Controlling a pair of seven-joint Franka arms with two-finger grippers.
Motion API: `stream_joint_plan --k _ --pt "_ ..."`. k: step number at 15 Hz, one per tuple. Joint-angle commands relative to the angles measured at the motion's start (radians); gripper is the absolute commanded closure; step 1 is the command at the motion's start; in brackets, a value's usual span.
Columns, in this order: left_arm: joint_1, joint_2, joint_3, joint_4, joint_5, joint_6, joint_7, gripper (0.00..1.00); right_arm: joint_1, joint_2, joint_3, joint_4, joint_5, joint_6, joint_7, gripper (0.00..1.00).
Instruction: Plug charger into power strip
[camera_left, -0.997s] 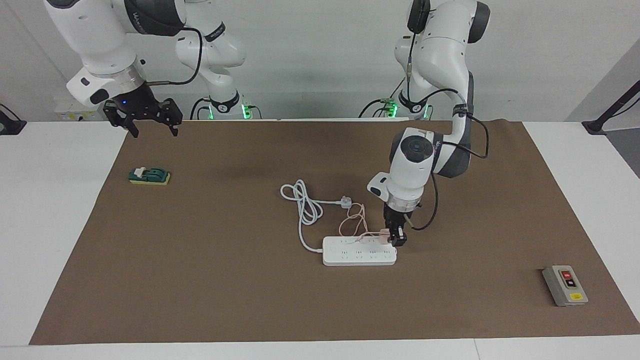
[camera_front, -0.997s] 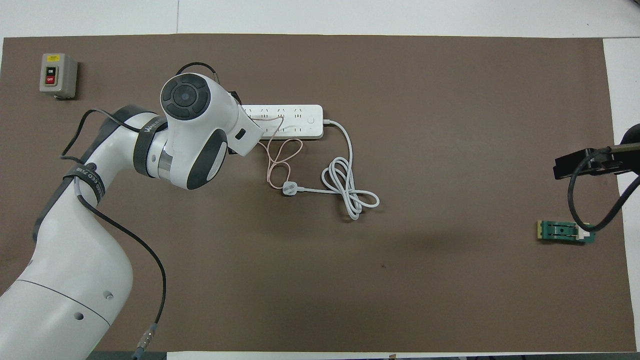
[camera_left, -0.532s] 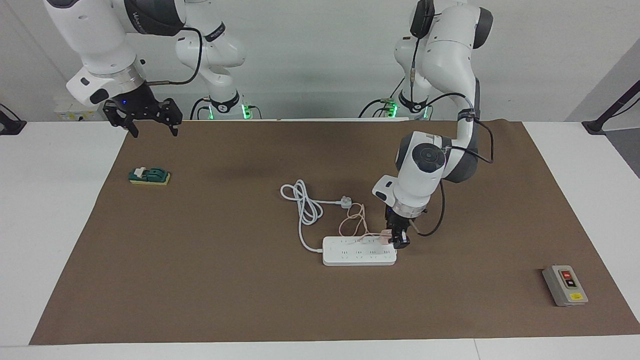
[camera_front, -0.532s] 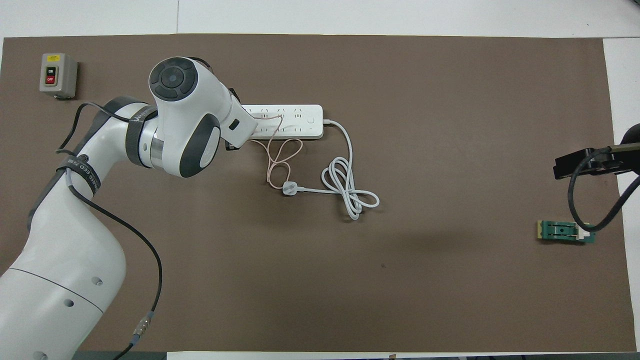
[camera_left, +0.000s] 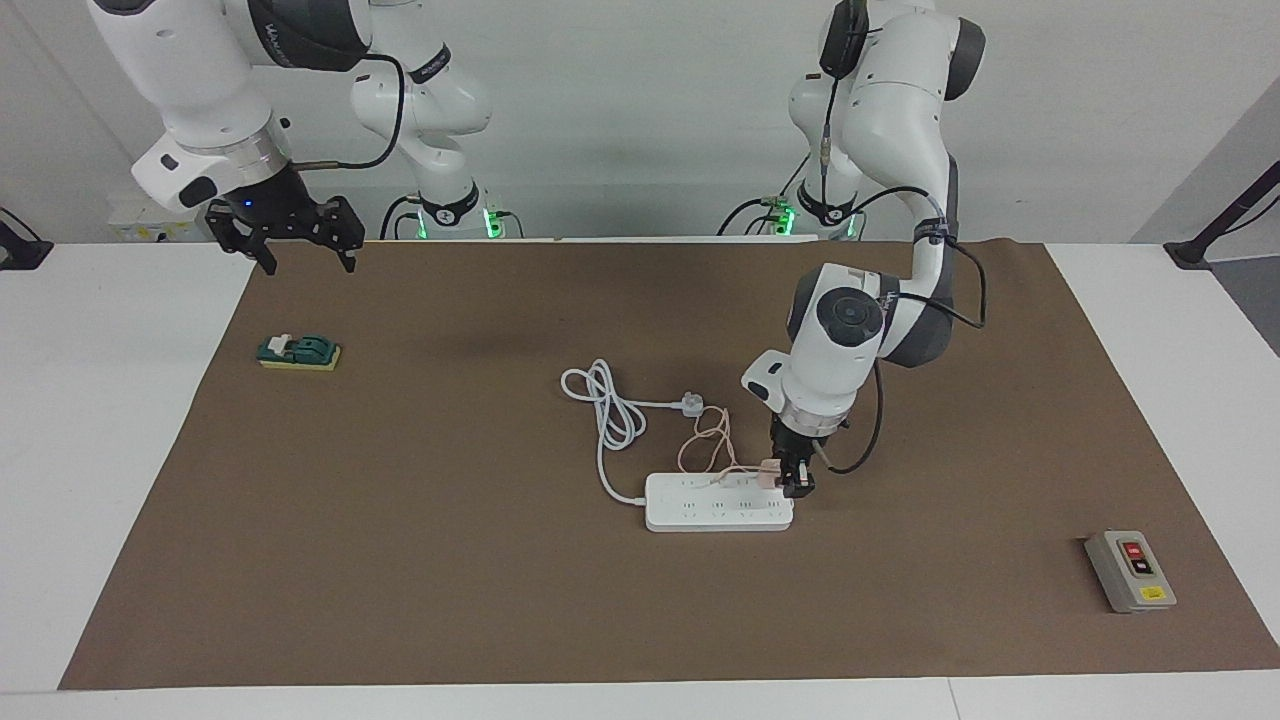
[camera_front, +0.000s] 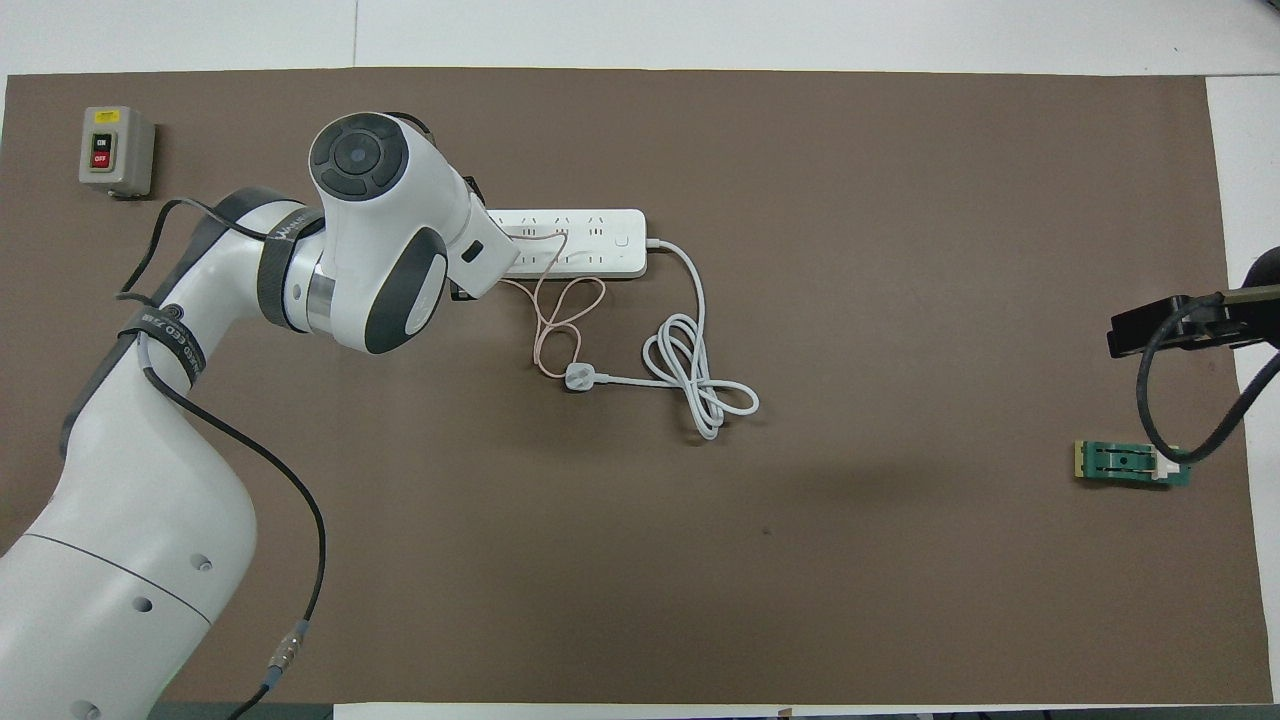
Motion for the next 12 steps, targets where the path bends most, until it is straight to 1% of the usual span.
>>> stream_joint_plan --k 1,4,9,10,11,12 --pt "-0.015 0.060 -0.013 0.004 -0.006 -0.016 0.010 1.00 -0.009 -0.005 0.008 -0.003 0.000 0.002 -0.014 0.00" --pt "-0.007 0.063 -0.016 -0.019 -0.007 0.006 0.016 1.00 -0.009 -0.005 0.008 -0.002 0.000 -0.001 -0.014 0.00" --pt "-0.010 0.063 -0.016 -0.019 -0.010 0.009 0.013 1.00 -0.007 -0.005 0.010 -0.002 0.000 0.000 -0.014 0.00" --pt "-0.010 0.063 -0.016 -0.018 -0.012 0.006 0.004 0.88 -0.007 -0.005 0.010 -0.002 0.000 0.000 -0.014 0.00" --pt "-0.011 0.061 -0.016 -0.018 -0.013 0.004 0.002 0.84 -0.007 -0.006 0.010 -0.002 0.000 0.000 -0.014 0.00" --pt "-0.011 0.061 -0.016 -0.016 -0.013 0.000 -0.002 0.78 -0.007 -0.006 0.010 -0.002 0.000 -0.001 -0.014 0.00"
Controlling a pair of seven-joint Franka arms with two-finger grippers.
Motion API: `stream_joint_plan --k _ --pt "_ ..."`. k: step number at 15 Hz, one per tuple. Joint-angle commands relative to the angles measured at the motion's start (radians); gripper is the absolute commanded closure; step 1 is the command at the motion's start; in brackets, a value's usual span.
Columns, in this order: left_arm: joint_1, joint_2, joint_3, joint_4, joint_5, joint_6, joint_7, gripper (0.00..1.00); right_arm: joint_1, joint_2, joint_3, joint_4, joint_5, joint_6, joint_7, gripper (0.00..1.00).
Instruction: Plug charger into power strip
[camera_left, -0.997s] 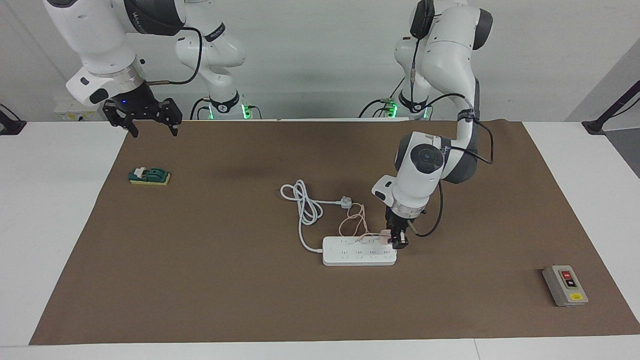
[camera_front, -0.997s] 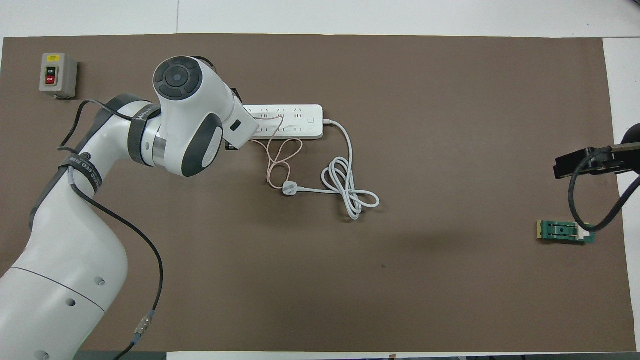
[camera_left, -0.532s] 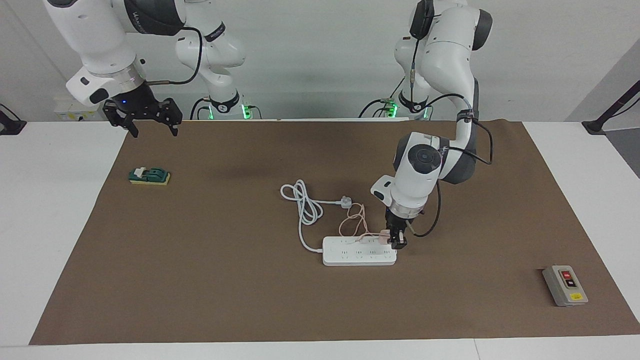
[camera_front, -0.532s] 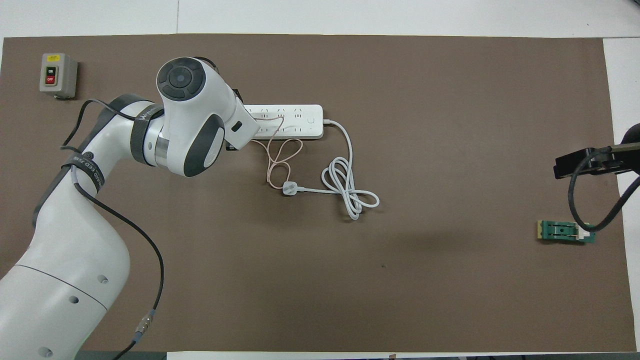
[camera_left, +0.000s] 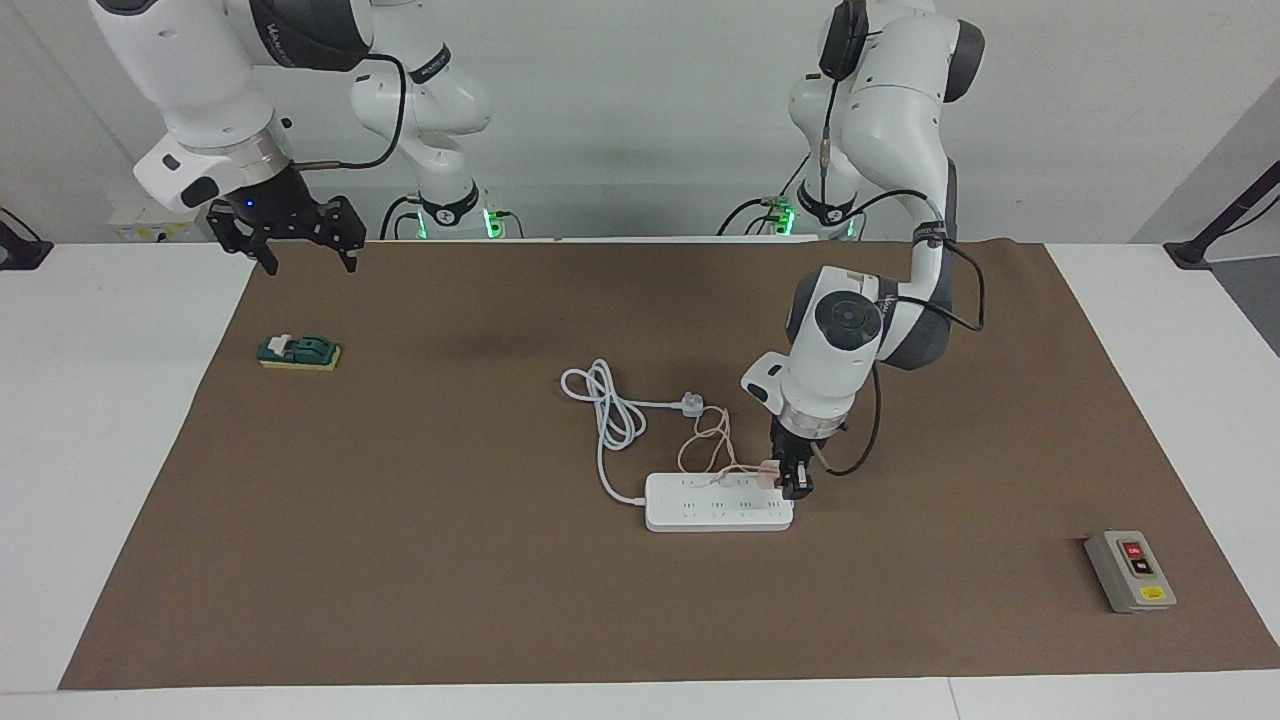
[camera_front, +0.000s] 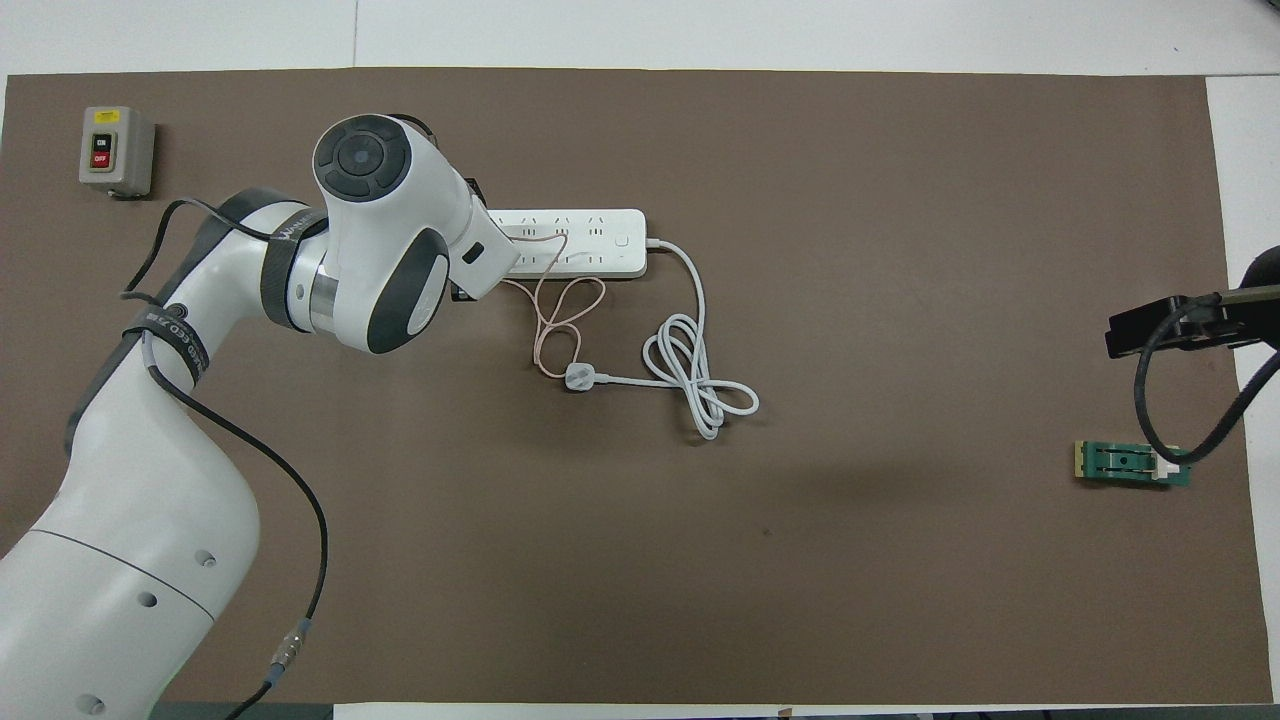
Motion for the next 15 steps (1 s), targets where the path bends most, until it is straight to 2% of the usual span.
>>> stream_joint_plan --k 1,3,8,11,13,15 --pt "-0.012 0.054 -0.016 -0.012 -0.016 -0.007 -0.011 0.68 -0.008 -0.005 0.008 -0.002 0.000 -0.003 -0.014 0.00" --pt "-0.003 0.043 -0.019 0.006 -0.016 -0.035 0.001 0.00 -0.008 -0.006 0.008 -0.002 0.000 -0.003 -0.014 0.00" --pt "-0.001 -0.056 -0.019 0.009 -0.053 -0.075 -0.014 0.00 -0.008 -0.006 0.009 -0.002 0.000 -0.006 -0.015 0.00" --pt "0.008 -0.118 -0.013 0.006 -0.140 -0.095 -0.034 0.00 -0.008 -0.006 0.009 -0.002 0.000 -0.006 -0.015 0.00" --pt "0.023 -0.162 -0.011 0.015 -0.195 -0.133 -0.078 0.00 -0.008 -0.006 0.009 -0.002 0.001 -0.004 -0.015 0.00" --pt "0.028 -0.236 -0.010 0.015 -0.200 -0.220 -0.175 0.00 -0.006 -0.006 0.009 -0.002 0.001 -0.001 -0.015 0.00"
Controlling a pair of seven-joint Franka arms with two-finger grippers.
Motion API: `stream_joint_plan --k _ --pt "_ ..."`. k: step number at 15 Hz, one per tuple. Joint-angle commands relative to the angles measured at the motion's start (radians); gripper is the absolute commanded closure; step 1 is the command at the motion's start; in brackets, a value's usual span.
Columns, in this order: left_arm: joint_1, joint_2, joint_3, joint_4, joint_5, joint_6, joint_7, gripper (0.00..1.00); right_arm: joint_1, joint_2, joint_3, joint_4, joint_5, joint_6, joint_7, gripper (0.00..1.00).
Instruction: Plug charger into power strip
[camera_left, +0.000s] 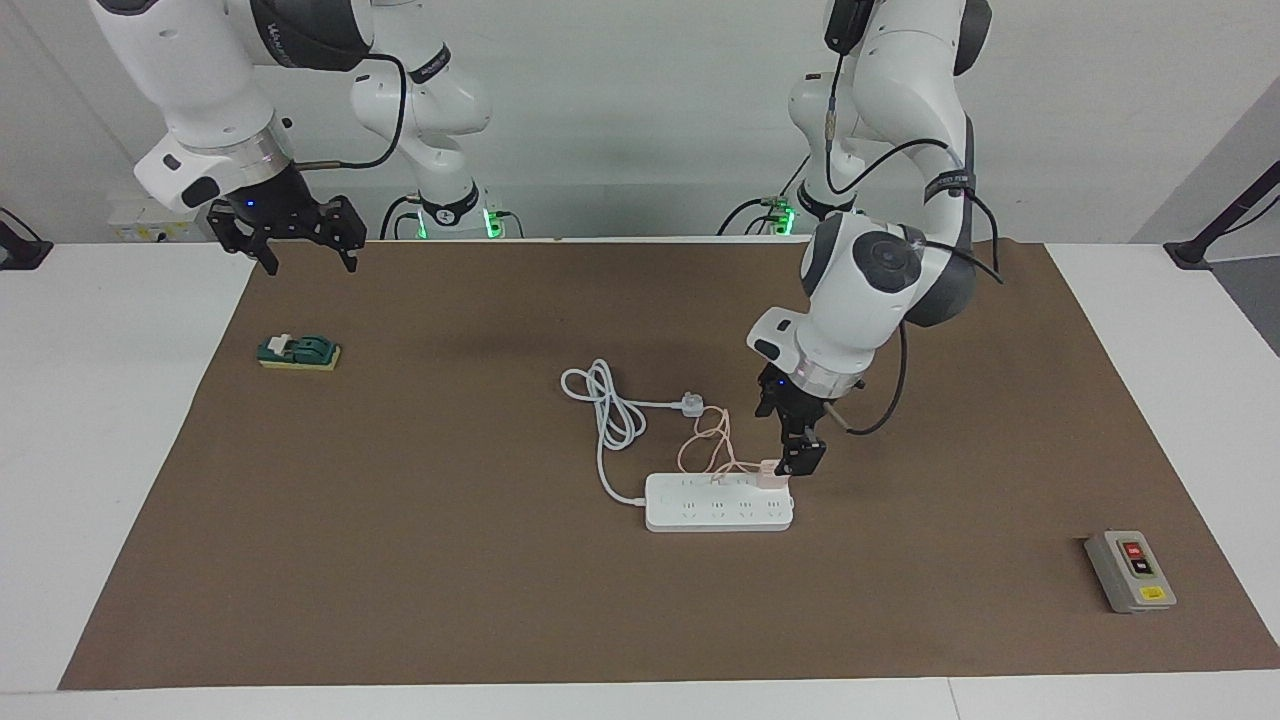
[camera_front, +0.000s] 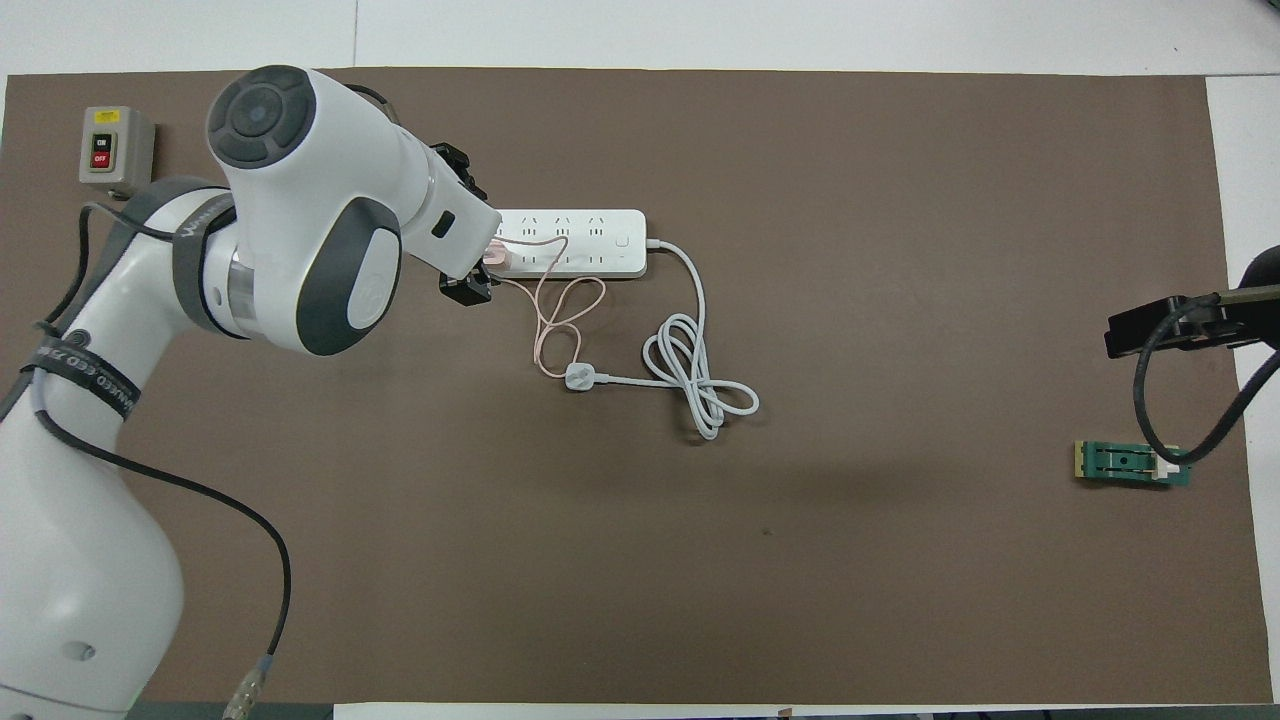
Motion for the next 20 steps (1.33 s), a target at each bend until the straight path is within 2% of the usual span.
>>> stream_joint_plan --k 1,4,7,8,11,14,20 --pt "0.020 -0.118 0.002 -0.011 -0.024 -0.155 -0.153 0.00 -0.006 -0.006 0.008 -0.002 0.001 -0.001 -0.015 0.00" --pt "0.041 -0.245 0.003 -0.010 -0.019 -0.354 -0.397 0.00 -0.005 -0.006 0.008 -0.002 0.001 -0.001 -0.017 0.00" --pt "0.092 -0.377 0.019 -0.013 -0.018 -0.512 -0.552 0.00 -0.005 -0.006 0.011 -0.002 0.001 -0.002 -0.018 0.00" --pt "0.121 -0.399 0.019 -0.016 -0.013 -0.548 -0.595 0.00 -0.005 -0.006 0.011 -0.002 0.001 -0.001 -0.018 0.00" --pt "0.192 -0.417 0.025 -0.013 0.019 -0.652 -0.658 0.00 -0.005 -0.006 0.011 0.000 0.001 -0.001 -0.018 0.00" --pt "0.218 -0.437 0.043 -0.011 0.101 -0.645 -0.923 0.00 -0.005 -0.006 0.011 0.000 0.001 0.001 -0.018 0.00" --pt "0.249 -0.473 0.042 -0.051 0.102 -0.645 -0.958 0.00 -0.005 -0.006 0.013 0.000 0.001 0.001 -0.018 0.00"
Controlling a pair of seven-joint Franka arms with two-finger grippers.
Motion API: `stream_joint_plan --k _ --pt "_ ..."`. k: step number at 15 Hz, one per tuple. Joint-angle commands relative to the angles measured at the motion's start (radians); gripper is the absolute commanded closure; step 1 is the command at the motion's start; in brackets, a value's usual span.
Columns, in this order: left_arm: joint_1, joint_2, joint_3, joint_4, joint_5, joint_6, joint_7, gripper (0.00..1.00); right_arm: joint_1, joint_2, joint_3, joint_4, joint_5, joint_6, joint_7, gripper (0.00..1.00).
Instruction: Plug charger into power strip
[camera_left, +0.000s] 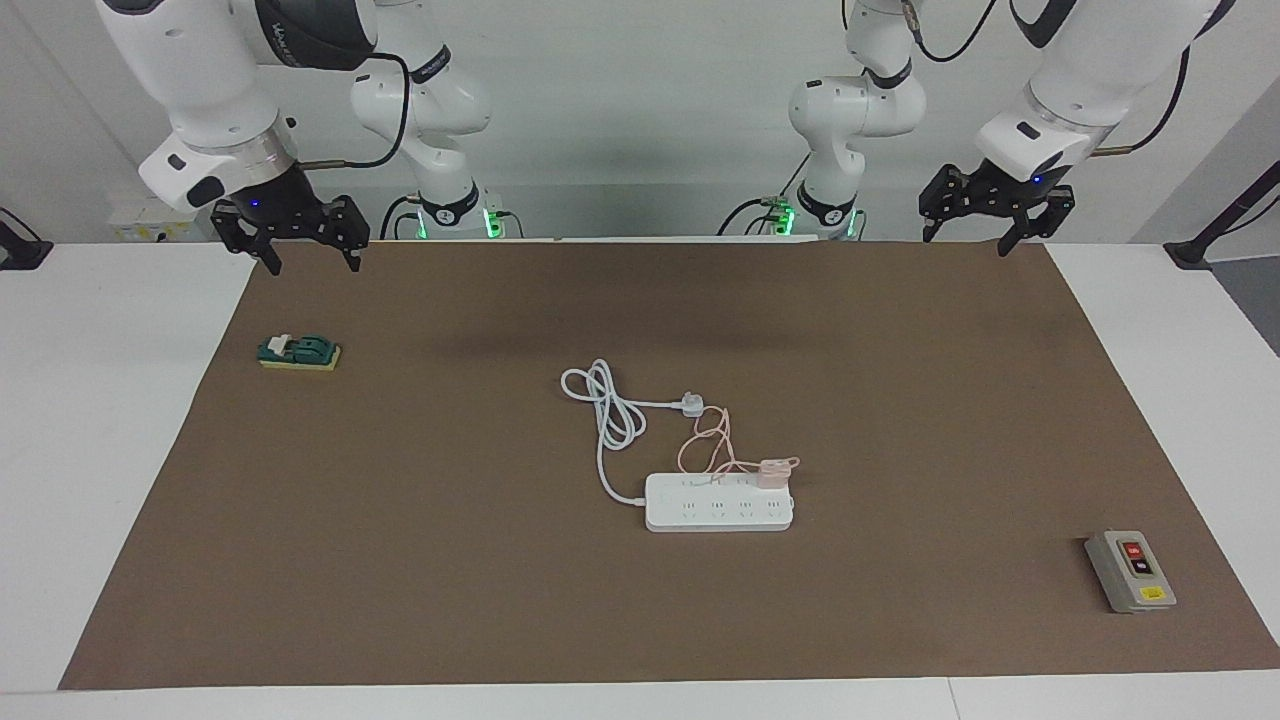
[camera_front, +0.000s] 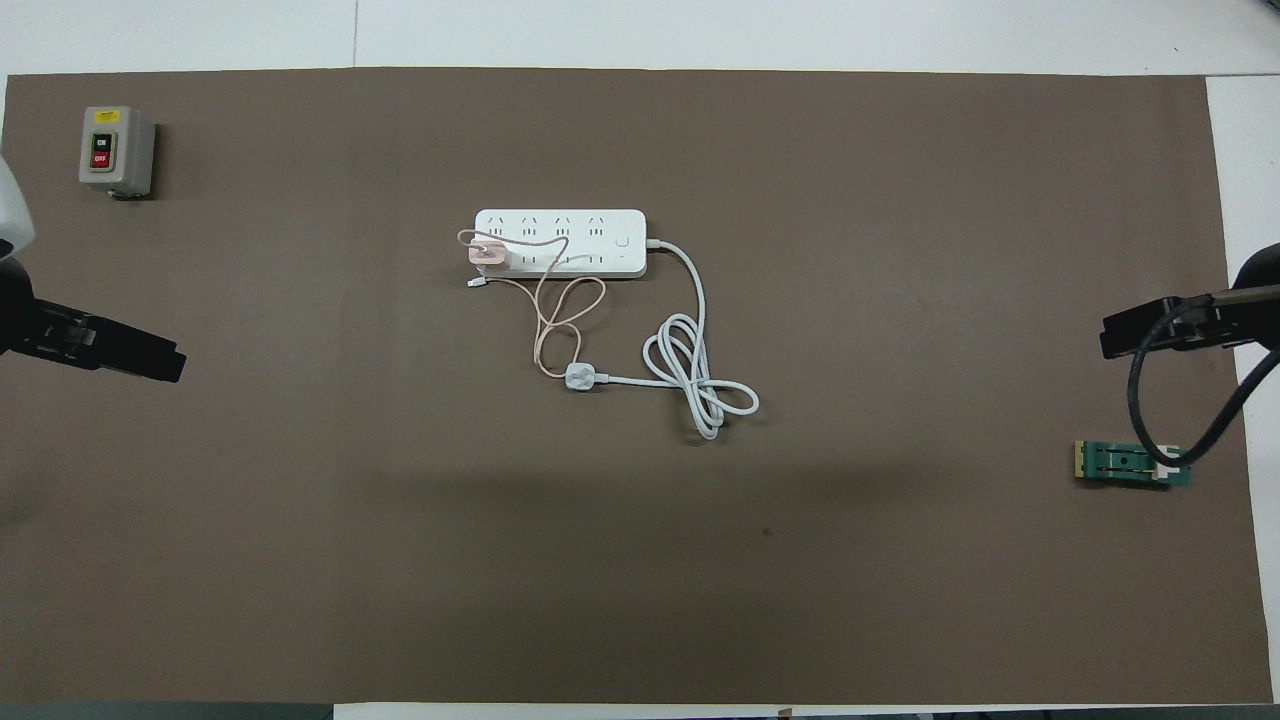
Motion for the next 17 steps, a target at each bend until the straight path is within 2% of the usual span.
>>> stream_joint_plan --k 1,5,8,11,17 --pt "0.009 -0.045 -0.007 -0.053 0.014 0.010 -0.021 0.00 -0.006 -0.004 0.006 0.000 0.001 0.001 -0.018 0.00" --pt "0.024 -0.034 -0.008 -0.049 0.012 0.016 -0.034 0.00 -0.006 -0.004 0.006 0.000 0.001 0.001 -0.020 0.00" --pt "0.035 0.054 -0.005 0.019 0.008 -0.011 -0.035 0.00 -0.004 -0.004 0.006 0.000 0.001 0.001 -0.020 0.00" --pt "0.035 0.102 -0.005 0.046 0.006 -0.012 -0.035 0.00 -0.004 -0.004 0.006 0.000 0.001 0.001 -0.020 0.00" --pt "0.032 0.104 -0.005 0.056 0.012 -0.007 -0.081 0.00 -0.004 -0.004 0.016 0.000 0.004 0.002 -0.018 0.00"
